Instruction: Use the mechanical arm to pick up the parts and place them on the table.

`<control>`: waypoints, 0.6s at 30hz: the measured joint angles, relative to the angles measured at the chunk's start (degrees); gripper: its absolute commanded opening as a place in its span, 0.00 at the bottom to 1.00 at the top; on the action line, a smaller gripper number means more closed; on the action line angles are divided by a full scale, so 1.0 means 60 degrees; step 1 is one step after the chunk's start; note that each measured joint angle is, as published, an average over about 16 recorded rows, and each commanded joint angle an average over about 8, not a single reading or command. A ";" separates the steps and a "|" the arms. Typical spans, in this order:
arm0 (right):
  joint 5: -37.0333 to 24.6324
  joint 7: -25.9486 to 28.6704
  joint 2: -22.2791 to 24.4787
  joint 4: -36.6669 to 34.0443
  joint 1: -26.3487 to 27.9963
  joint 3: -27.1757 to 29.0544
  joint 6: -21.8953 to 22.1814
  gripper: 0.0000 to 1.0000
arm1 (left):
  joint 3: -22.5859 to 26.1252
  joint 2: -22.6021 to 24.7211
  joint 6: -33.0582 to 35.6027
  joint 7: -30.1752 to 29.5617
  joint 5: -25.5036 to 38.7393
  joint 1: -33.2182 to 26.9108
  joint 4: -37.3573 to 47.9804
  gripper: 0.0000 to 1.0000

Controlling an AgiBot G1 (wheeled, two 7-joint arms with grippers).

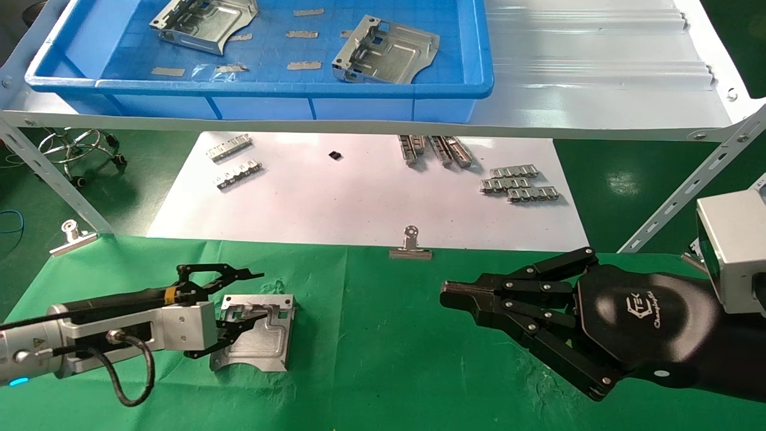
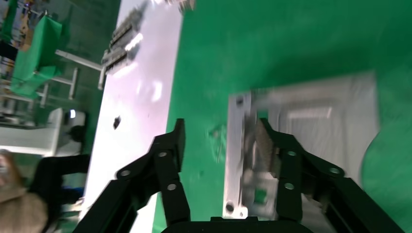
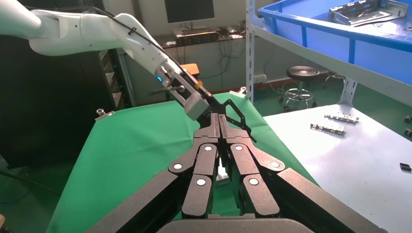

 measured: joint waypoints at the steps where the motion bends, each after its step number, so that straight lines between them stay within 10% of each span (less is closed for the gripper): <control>1: 0.0000 0.0000 0.0000 0.0000 0.0000 0.0000 0.0000 0.00 | -0.0056 -0.0040 0.0157 -0.0099 -0.0236 -0.0015 0.0032 1.00; 6: 0.0000 0.0000 0.0000 0.0000 0.0000 0.0000 0.0000 0.05 | -0.0356 -0.0188 0.1059 -0.0633 -0.1584 -0.0064 0.0383 1.00; 14: 0.0000 0.0000 0.0000 0.0000 0.0000 0.0000 0.0000 0.97 | -0.0787 -0.0196 0.2435 -0.1333 -0.3600 -0.0018 0.1311 1.00; 18: 0.0000 0.0000 0.0000 0.0000 0.0000 0.0000 0.0000 1.00 | -0.0942 -0.0147 0.2852 -0.1581 -0.4146 0.0016 0.1616 1.00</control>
